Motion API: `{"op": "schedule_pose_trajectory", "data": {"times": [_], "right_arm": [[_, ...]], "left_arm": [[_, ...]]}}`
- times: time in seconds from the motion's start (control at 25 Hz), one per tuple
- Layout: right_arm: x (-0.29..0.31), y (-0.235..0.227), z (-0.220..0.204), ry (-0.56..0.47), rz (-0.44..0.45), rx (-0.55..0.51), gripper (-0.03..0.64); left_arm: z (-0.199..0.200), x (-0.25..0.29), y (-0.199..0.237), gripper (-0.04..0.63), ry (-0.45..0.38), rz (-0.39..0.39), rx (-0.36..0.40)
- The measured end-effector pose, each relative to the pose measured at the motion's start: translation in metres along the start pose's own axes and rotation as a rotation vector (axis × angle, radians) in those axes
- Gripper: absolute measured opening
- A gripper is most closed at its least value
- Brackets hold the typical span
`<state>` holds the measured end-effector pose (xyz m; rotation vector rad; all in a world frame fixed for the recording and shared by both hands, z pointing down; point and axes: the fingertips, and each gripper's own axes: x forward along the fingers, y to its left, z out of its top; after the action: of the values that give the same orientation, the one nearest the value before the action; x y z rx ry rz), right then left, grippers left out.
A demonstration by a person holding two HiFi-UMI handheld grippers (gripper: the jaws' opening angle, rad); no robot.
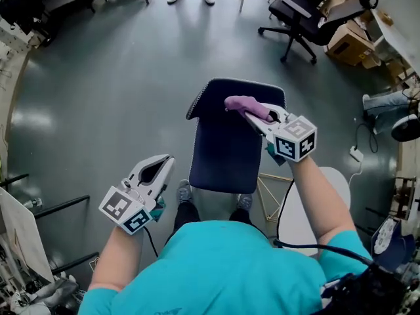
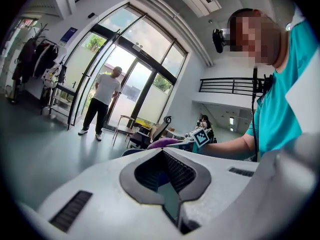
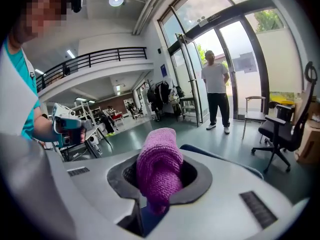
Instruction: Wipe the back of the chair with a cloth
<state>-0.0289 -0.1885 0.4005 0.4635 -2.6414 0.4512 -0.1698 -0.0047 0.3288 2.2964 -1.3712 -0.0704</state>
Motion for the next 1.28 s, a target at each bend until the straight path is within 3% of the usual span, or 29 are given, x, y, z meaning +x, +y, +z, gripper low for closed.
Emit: {"op": "schedule_pose_trajectory", "data": {"times": [0.56,0.88,1.28], "right_arm": [[0.188,-0.015,-0.037,0.123,-0.038,0.009,0.084],[0.195,-0.065,-0.057,0.108,-0.203,0.152,0.084],[0.178,-0.088,-0.066,0.075,-0.281,0.212,0.084]], "left_arm": [[-0.074,-0.050,0.072,0.005,0.038,0.045,-0.073],[-0.096,-0.047,0.065,0.005,0.069,0.022,-0.102],[-0.102,-0.024,0.047,0.005,0.102,-0.027,-0.108]]}}
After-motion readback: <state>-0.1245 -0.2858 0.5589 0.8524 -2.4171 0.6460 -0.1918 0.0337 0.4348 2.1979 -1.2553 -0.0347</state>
